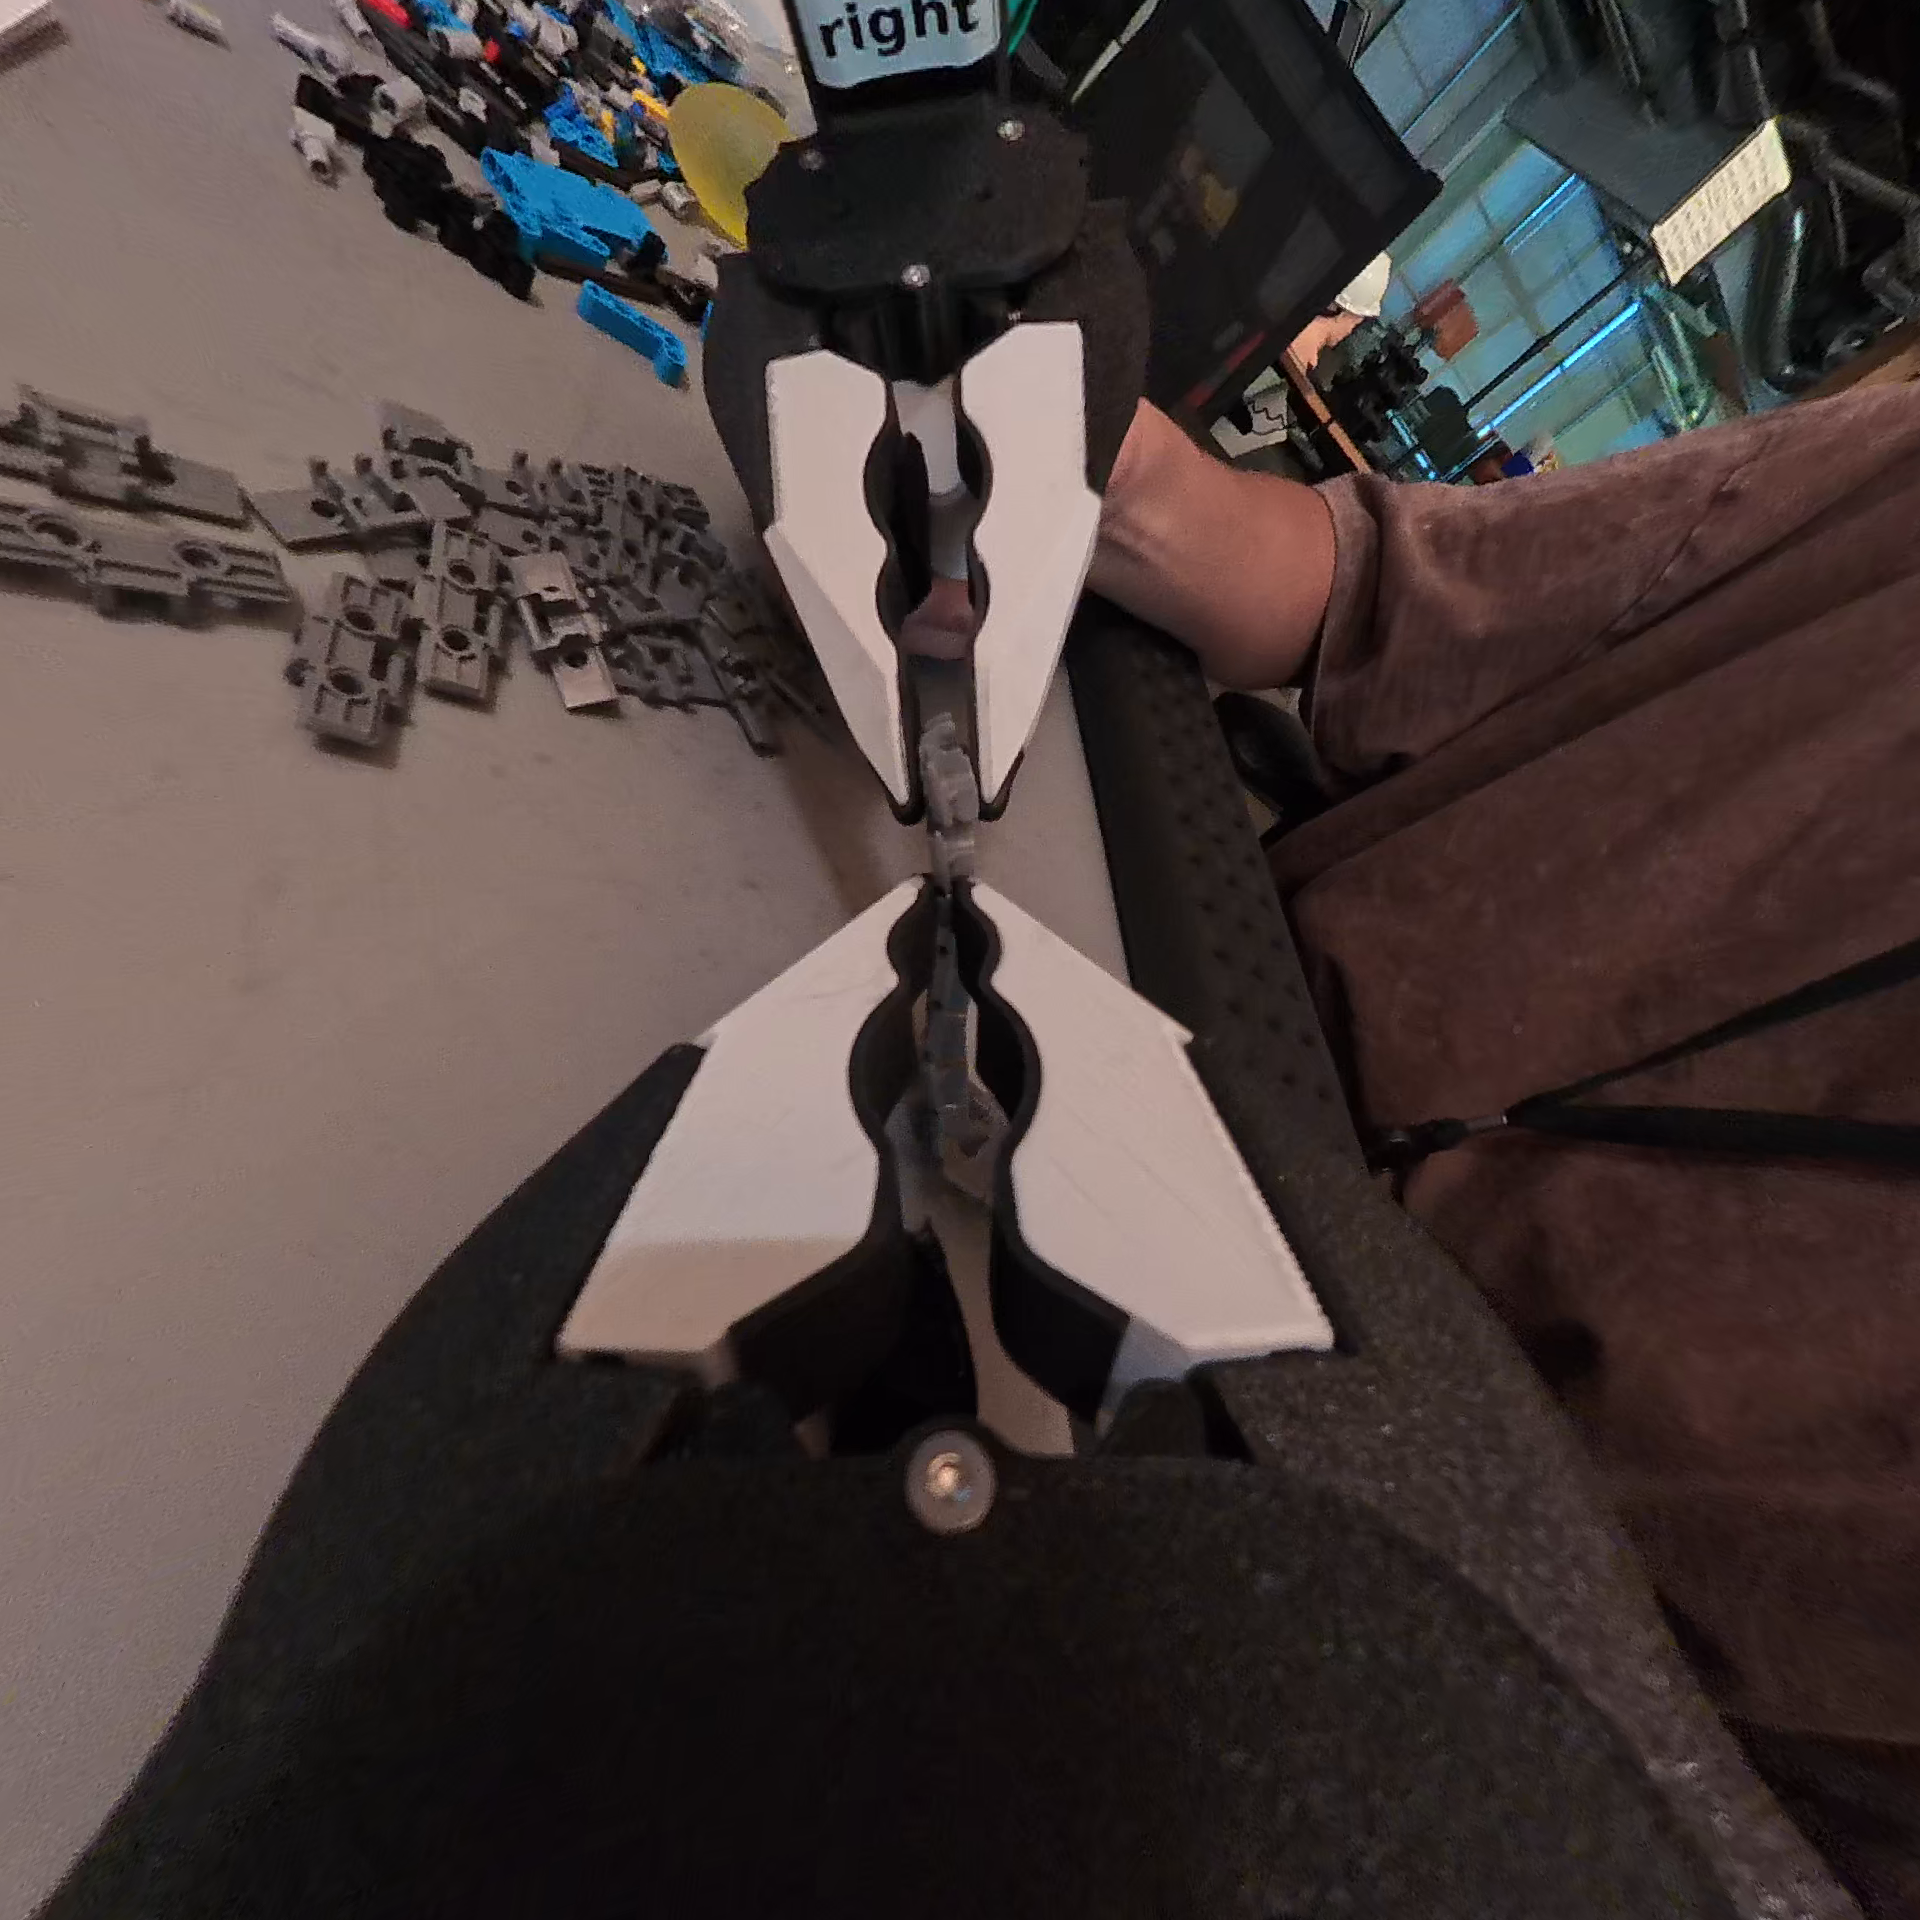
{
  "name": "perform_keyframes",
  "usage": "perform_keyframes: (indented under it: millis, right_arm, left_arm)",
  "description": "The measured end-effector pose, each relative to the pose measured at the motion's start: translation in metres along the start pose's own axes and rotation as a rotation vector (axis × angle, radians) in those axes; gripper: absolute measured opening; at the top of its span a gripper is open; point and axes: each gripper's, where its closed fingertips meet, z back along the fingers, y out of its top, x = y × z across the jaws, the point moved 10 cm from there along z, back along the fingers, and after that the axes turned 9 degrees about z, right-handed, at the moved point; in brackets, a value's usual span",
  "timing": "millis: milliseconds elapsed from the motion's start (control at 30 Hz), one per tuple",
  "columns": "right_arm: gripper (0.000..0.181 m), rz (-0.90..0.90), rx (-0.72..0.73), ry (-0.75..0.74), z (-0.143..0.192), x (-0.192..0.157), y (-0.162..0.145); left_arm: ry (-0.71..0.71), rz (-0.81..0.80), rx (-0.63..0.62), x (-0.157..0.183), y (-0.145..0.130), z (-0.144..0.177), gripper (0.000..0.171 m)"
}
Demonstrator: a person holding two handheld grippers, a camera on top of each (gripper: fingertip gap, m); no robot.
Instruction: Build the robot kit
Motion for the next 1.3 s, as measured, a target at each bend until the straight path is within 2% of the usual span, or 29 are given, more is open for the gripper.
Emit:
perform_keyframes:
  millis: [133, 300, 400, 533, 633, 800, 1133, 1300]
  right_arm:
    - [0.008, -0.009, 0.021, 0.054, 0.001, -0.007, 0.001]
    - [0.007, -0.082, 0.018, -0.027, 0.003, -0.002, -0.006]
    - [0.008, 0.037, 0.004, -0.068, -0.001, -0.007, -0.004]
    - [0.008, -0.055, 0.052, 0.049, 0.005, -0.006, 0.0]
    - [0.008, -0.038, 0.037, 0.045, 0.005, -0.007, 0.0]
    - [0.009, 0.067, 0.0, -0.053, 0.008, -0.007, 0.001]
    - [0.016, 0.07, -0.05, -0.045, 0.006, -0.004, -0.003]
    - [0.01, 0.043, -0.017, -0.003, 0.004, -0.003, -0.003]
  left_arm:
    - [-0.048, -0.07, 0.007, 0.008, -0.001, -0.001, 0.002]
    - [0.065, -0.172, -0.016, 0.012, -0.003, -0.008, 0.005]
    - [0.022, -0.129, -0.032, 0.013, -0.004, -0.014, 0.006]
    - [0.028, -0.094, 0.01, 0.01, 0.0, -0.011, 0.002]
    - [0.023, -0.069, 0.002, 0.007, 0.0, -0.008, 0.002]
    - [0.032, -0.051, 0.012, 0.004, 0.001, -0.005, 0.002]
    - [0.035, -0.048, 0.014, 0.004, 0.0, -0.007, 0.002]
    - [0.028, -0.055, 0.02, 0.005, 0.001, -0.006, 0.002]
